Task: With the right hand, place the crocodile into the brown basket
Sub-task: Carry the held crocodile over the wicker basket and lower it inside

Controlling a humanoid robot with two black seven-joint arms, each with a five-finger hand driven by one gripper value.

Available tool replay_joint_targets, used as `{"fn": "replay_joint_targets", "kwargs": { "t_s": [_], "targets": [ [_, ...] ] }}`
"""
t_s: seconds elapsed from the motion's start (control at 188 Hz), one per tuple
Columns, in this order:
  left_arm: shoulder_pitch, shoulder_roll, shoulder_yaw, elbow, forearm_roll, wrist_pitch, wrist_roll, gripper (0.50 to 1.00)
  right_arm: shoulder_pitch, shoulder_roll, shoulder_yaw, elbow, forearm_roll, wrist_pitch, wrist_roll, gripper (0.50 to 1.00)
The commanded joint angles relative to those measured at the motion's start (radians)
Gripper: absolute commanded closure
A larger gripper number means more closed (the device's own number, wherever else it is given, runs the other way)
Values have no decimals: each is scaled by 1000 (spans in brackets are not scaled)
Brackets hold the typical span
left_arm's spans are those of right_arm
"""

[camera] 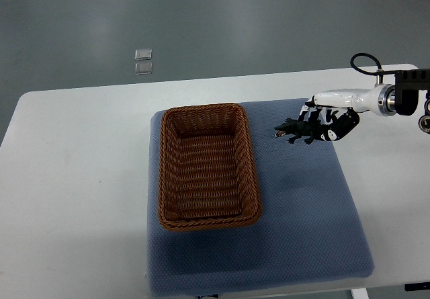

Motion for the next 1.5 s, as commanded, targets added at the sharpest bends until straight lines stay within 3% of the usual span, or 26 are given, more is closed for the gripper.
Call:
{"fn": "replay_joint_targets", "kwargs": {
  "t_s": [0.0,0.186,0.335,0.6,0.951,1.493],
  "targets": [
    [0,0,1,-2,0,-1,0,500,53,-5,4,3,5,24,0,1000],
    [-1,0,1,-7,0,1,0,500,137,22,4,4,71,53,-2,1000],
    [0,0,1,-10,0,1,0,500,157,107,2,4,85,56,-6,1000],
    [-1,0,4,-11,2,-1,0,500,149,269,-12,-22,91,48,-9,1000],
    [-1,0,6,-16,2,-1,0,500,116,426,-12,-134,111,35,-8,1000],
    [-1,0,6,-17,2,-1,0,500,42,529,-12,-203,109,-14,-3,1000]
  ]
}}
